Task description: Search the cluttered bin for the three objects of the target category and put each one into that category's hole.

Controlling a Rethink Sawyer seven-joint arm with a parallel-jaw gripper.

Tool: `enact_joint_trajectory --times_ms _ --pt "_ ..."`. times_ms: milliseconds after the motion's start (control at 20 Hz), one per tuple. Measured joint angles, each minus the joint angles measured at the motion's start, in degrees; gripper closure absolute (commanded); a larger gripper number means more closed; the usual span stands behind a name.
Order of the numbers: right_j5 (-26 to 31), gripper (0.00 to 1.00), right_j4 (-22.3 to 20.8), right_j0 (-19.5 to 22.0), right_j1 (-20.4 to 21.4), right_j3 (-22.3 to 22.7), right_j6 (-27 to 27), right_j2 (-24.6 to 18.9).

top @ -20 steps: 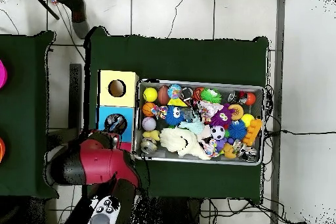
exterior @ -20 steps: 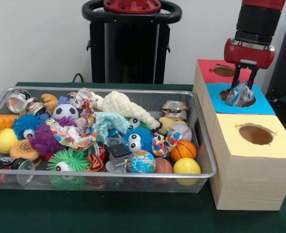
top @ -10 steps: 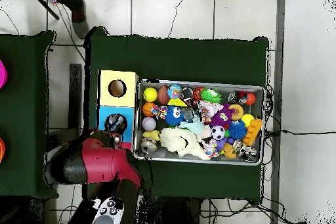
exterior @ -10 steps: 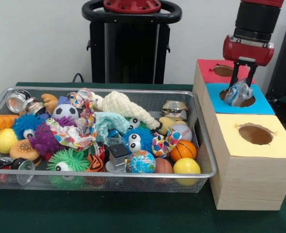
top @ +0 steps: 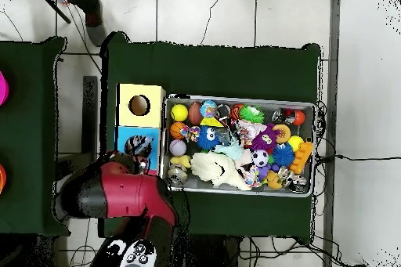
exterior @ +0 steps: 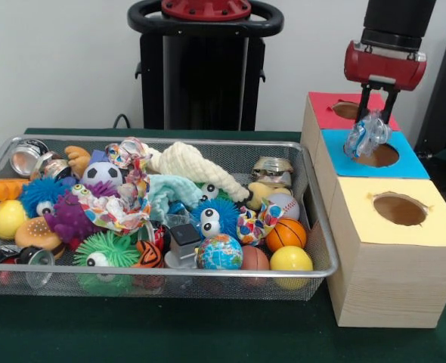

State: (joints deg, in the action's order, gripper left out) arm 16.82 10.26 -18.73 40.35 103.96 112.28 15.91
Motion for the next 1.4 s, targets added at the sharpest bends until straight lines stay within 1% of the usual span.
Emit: enact_joint_trajectory --times_ms 300,350,500,550,600,700,900,1050,1400 --pt "0.1 1.00 0.0 0.8 0.4 -0.1 0.0 -0.2" --pt "0.1 0.00 0.0 0.9 0.5 -0.1 0.0 -0.2" --pt "1.3 0.00 0.3 2.9 1.2 -0.1 0.0 -2.0" --pt "3.4 0.00 1.0 4.7 2.0 0.0 0.0 -3.7" --pt "4.6 0.00 1.3 5.4 2.3 0.0 0.0 -4.4" --pt "6.5 0.00 1.8 6.4 2.8 0.0 0.0 -5.3" --pt "13.6 0.00 3.1 8.8 4.4 0.0 0.0 -8.0" --pt "17.8 0.00 3.4 9.8 5.7 0.0 0.0 -9.7" --pt "18.5 0.00 3.4 10.4 6.8 0.1 0.0 -11.9"
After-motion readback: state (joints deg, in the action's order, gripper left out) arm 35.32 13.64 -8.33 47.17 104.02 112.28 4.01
